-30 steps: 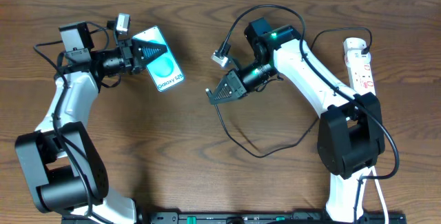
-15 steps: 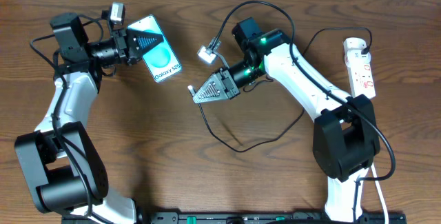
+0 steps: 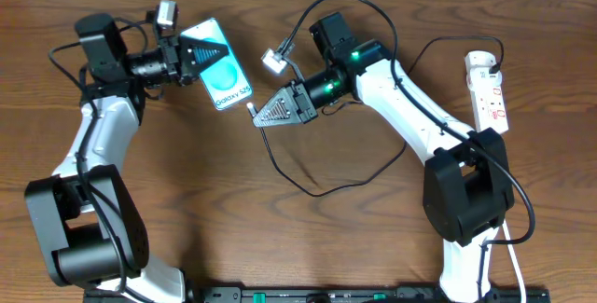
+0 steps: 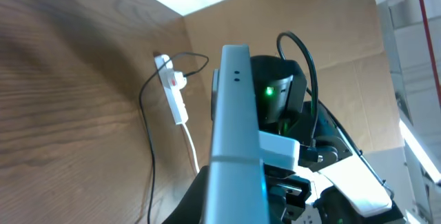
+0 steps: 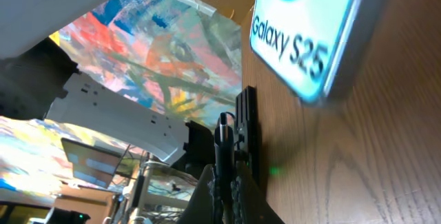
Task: Plug charger to phone and switch on socket
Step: 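Push the connector into the phone's bottom port with the right gripper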
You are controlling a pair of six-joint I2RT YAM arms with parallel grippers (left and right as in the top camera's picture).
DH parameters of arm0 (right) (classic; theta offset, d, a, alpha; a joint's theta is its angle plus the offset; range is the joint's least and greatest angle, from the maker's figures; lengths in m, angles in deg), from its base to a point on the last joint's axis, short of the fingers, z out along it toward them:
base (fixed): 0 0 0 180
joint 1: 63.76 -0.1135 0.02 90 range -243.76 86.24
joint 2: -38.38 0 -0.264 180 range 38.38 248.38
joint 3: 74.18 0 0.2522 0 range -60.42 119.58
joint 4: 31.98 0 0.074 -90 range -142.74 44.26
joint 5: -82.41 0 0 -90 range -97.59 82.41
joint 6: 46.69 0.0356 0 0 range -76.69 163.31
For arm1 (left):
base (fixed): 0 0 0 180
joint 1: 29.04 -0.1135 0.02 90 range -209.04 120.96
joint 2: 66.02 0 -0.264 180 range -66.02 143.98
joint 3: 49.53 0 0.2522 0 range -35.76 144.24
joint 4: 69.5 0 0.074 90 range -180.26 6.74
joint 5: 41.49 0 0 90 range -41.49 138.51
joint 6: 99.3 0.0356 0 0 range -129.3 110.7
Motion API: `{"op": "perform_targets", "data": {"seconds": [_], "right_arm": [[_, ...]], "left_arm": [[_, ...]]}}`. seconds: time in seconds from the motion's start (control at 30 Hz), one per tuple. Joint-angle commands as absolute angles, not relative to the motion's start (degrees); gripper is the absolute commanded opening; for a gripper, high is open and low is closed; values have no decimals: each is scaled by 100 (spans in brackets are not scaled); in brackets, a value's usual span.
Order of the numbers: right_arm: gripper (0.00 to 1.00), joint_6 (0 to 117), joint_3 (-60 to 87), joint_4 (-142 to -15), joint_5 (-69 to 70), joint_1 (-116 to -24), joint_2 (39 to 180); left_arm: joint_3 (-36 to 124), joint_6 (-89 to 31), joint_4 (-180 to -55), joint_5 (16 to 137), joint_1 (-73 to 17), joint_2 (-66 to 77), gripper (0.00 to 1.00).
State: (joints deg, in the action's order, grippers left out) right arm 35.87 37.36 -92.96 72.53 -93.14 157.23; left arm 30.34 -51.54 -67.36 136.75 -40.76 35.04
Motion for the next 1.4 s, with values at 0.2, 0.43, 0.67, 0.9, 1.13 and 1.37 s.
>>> {"op": "perform_targets", "data": {"seconds": [0.2,0.43,0.67,0.9,1.13,1.37], "right_arm": [[2,3771,3810,-9261,7329,-9472,15764],[1,3773,3810,-9263,7248,-9472,15764],[1,3773,3810,-9263,7251,-9472,15764],[1,4236,3810,-8822,7261,-9413,15764],[2,4372,3808,-8644,7275,-9413,15764],[2,4372,3808,-8642,7301,-9330,15764]], "left_arm": [[3100,-5820,-6008,13848,-3919,3475,7],[3100,-6708,-5394,13739,-3919,3471,7],[3100,-6806,-5357,13743,-3923,3471,7],[3100,-6808,-5250,13748,-3926,3471,8],[3100,-6808,-5099,13809,-3926,3471,7],[3100,-6806,-5097,13852,-3934,3471,7]]}}
